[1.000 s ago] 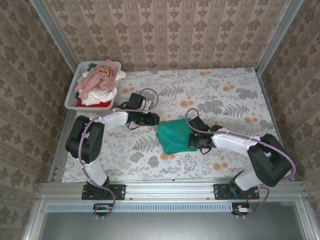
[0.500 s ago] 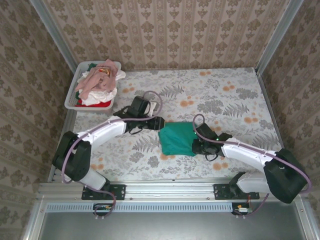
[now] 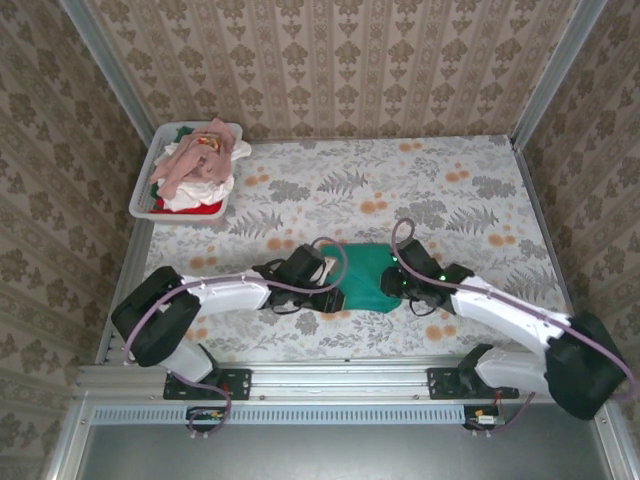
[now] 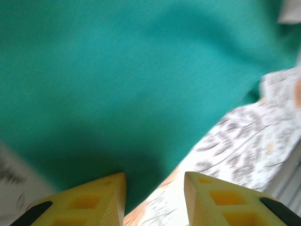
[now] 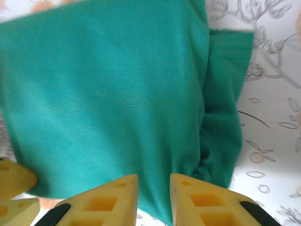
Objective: Fold and stack the t-shirts
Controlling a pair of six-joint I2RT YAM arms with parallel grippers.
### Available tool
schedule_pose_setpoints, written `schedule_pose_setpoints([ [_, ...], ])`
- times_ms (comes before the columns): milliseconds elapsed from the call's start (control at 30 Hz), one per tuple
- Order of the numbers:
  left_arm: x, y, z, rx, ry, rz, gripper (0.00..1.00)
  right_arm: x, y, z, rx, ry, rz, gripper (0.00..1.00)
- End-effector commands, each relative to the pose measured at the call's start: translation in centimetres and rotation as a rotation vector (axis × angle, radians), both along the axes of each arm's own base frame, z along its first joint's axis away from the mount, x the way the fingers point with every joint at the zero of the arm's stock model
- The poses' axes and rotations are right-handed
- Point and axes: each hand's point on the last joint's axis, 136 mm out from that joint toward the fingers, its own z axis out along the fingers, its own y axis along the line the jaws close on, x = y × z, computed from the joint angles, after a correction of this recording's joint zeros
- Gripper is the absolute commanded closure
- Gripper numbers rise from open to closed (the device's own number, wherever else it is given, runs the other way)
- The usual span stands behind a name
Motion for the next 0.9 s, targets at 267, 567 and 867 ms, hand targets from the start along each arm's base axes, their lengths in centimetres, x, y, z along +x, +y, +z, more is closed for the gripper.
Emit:
schedule_pose_setpoints([
  [267, 0.7, 4.8, -4.9, 0.057, 0.109, 0.143, 0.67, -3.7, -2.2, -6.5, -0.074, 0.14, -0.055, 0.63],
  [567, 1.8, 6.5, -1.9, 0.036, 0.073, 0.158, 0.65, -2.1, -3.5, 3.0, -0.101, -0.116, 0.005, 0.57],
  [867, 3.4, 6.0, 3.7, -0.044, -0.035, 0.18, 0.48, -1.0, 6.3, 0.6, -0.03, -0.067, 0.167, 0.6],
])
